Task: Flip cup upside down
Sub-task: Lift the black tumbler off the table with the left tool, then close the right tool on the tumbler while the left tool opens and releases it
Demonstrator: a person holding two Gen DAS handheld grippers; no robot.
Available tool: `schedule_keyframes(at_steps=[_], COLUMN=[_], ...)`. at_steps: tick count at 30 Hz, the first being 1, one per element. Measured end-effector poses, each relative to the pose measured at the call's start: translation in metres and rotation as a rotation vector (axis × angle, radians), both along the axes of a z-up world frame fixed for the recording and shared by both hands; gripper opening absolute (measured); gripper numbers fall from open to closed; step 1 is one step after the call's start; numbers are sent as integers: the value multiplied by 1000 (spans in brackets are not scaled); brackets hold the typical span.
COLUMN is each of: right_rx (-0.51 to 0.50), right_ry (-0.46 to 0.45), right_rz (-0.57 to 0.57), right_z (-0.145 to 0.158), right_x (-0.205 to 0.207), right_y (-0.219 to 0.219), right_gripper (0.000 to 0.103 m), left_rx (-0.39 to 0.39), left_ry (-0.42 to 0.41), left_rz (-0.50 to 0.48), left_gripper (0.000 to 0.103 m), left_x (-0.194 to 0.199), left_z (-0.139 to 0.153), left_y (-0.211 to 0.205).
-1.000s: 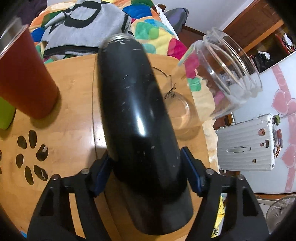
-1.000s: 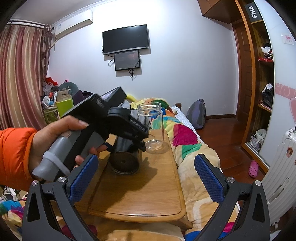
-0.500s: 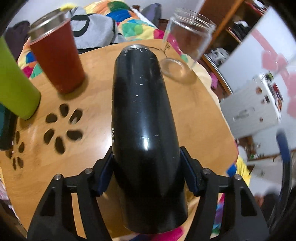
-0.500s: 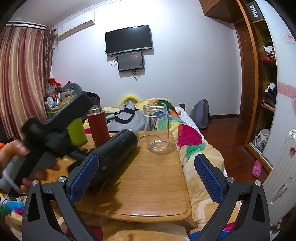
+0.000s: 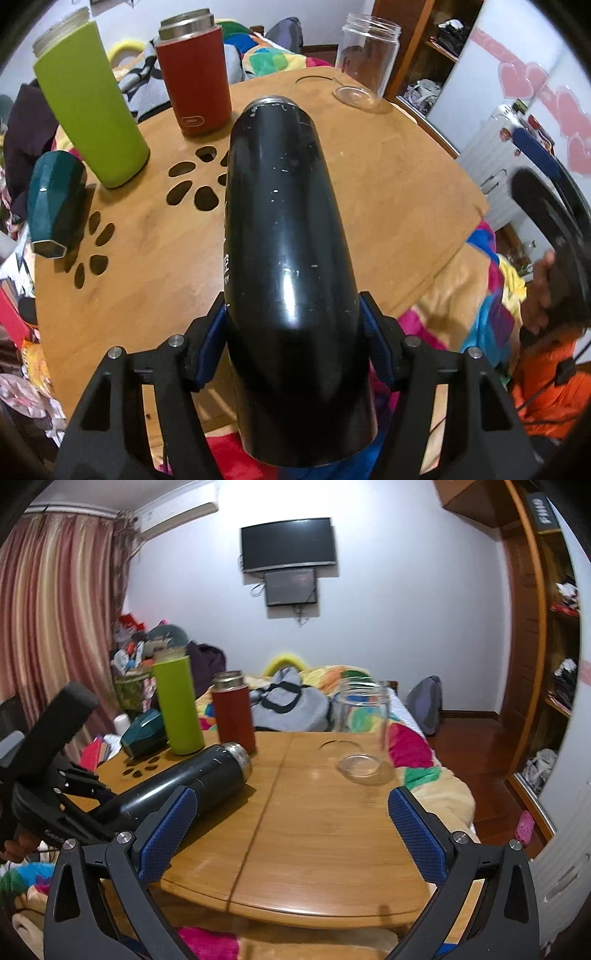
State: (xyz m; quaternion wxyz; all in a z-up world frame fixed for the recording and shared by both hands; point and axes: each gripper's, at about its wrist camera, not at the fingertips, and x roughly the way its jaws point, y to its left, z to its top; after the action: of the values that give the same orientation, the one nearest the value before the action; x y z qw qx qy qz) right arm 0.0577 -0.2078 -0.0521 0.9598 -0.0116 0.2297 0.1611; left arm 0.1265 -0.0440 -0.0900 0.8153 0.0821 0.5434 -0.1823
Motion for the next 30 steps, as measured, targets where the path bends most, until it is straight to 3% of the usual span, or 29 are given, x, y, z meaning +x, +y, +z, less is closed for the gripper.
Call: schedule_keyframes(at_steps=[10,19,30], right_rx=[-80,-47,-24], right_ry=[71,188,300], right_rz=[154,238,337], right_z=[-4,-15,-16], right_x=[28,53,47], right_y=[47,75,108], right_gripper=[103,103,103], left_rx=[-72,-145,-216], left_ry=[-119,-213,-263], left_rz=[40,115,-42], left_gripper=[69,64,73], left_x=[-31,-45,-73], left_z=[4,-4,7], left_y=[21,36,15])
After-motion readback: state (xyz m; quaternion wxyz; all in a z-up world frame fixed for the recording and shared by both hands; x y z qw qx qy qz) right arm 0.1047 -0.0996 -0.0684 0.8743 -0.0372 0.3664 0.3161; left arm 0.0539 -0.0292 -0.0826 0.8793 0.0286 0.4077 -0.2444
